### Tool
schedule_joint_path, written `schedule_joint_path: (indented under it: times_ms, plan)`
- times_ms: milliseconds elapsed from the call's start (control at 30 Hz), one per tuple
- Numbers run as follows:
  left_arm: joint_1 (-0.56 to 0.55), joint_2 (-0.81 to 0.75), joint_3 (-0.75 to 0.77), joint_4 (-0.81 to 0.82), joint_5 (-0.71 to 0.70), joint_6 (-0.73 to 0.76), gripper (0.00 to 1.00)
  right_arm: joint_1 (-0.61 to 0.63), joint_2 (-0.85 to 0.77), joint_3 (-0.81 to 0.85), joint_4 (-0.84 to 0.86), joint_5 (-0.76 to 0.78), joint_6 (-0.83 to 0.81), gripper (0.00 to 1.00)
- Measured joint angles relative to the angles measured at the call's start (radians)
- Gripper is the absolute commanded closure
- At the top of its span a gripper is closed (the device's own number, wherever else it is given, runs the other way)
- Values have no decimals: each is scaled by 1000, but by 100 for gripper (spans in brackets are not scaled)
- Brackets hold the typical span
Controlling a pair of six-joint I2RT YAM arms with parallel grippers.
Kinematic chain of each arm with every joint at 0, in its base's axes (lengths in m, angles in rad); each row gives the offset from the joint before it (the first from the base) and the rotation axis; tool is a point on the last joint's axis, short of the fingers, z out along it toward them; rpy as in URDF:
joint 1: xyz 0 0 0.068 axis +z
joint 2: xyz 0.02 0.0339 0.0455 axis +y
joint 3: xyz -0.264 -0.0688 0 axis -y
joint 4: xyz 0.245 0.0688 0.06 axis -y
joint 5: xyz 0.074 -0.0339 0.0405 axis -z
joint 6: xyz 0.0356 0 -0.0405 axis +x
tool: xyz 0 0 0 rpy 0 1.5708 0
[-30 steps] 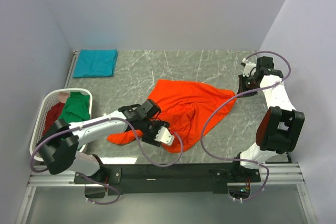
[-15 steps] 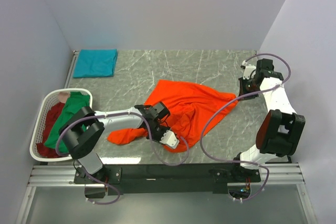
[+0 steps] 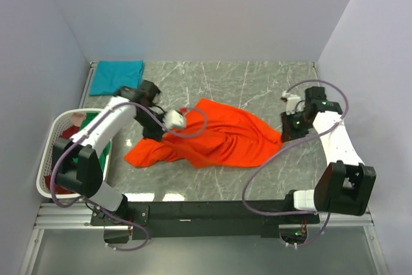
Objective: Fold and stack the t-shirts
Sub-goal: Flatten the tshirt out
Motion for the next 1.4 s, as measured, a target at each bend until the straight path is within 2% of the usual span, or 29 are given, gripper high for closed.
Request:
schedule_joint_path:
  times_ms: [100, 167, 300, 500, 767, 933, 1400]
  plan:
    - [156, 9, 74, -78, 2, -2, 99, 101, -58, -32, -58, -59, -17, 20]
    - [240, 33, 102, -114, 0, -5, 99, 137, -92, -31, -85, -89, -51, 14]
    - [323, 94, 133, -153, -2, -17, 99, 125, -153, -22, -109, -77, -177, 16]
    - [338, 161, 188, -189, 2, -80, 99, 186, -233, -45, -66, -18, -419, 30]
    - [436, 326, 298, -192, 24, -176, 99, 394, -359, -325, 23, 64, -664, 40]
    - [436, 335, 298, -193, 24, -219, 99, 465, -367, -461, 81, 124, -715, 41]
    - [435, 347, 299, -191, 24, -272, 99, 543, -205, -522, 280, 221, -708, 44]
